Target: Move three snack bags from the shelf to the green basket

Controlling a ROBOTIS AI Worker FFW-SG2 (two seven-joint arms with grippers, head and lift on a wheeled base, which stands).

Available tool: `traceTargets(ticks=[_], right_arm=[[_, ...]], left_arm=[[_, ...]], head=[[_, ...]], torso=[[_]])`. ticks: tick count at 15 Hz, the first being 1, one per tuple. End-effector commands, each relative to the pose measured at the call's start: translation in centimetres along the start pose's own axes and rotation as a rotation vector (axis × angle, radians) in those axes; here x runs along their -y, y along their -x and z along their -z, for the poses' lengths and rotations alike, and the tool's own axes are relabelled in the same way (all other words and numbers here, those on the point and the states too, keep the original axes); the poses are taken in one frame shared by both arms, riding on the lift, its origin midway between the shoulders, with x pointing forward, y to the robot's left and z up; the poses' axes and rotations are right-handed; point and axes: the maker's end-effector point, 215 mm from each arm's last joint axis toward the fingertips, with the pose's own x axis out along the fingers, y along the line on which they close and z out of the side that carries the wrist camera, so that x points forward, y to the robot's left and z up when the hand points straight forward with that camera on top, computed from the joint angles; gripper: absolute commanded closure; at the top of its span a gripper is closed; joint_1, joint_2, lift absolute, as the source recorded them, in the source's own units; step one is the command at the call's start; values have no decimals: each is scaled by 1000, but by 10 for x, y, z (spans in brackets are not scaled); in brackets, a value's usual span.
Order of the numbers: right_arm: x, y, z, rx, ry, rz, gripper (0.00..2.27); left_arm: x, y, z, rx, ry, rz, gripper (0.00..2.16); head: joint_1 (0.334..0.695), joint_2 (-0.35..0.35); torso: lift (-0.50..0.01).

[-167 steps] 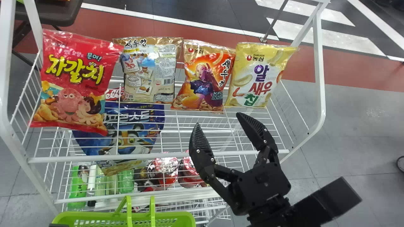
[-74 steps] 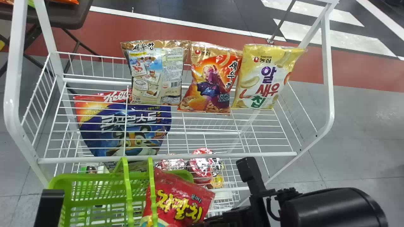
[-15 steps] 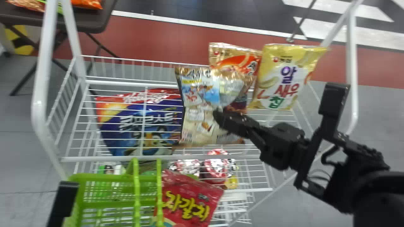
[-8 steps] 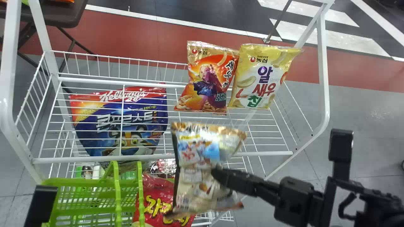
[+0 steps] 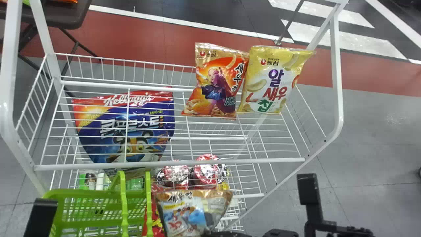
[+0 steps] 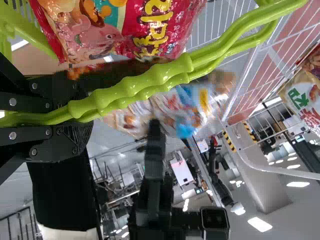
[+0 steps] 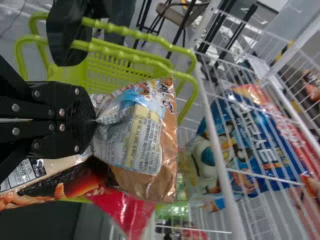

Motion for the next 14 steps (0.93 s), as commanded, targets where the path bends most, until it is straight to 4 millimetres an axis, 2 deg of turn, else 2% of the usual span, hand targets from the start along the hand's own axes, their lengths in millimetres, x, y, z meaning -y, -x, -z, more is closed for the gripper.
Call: traceTargets(ticks=[1,4,7,10,14], right_arm=[[6,-15,22,-61,-38,-6,2243],[7,-37,32,-96,-66,-51,2243],[-7,-55,19,-66,-69,-169,2243],[-14,-67,8,-50,-45,-201,2246],[-23,-92,5,-91,-74,-272,2246]], left_arm=[[6,-1,3,-5,-6,4,1821],[10,-2,6,-12,-2,9,1821],[10,-4,7,-17,-4,9,1821],[11,-4,6,-16,-7,10,1821],[11,-4,5,-17,-8,11,1821]], head=[[695,-350],[695,-350],[695,-350],[695,-350],[695,-347]], torso=[[-47],[-47],[-47],[-47],[-47]])
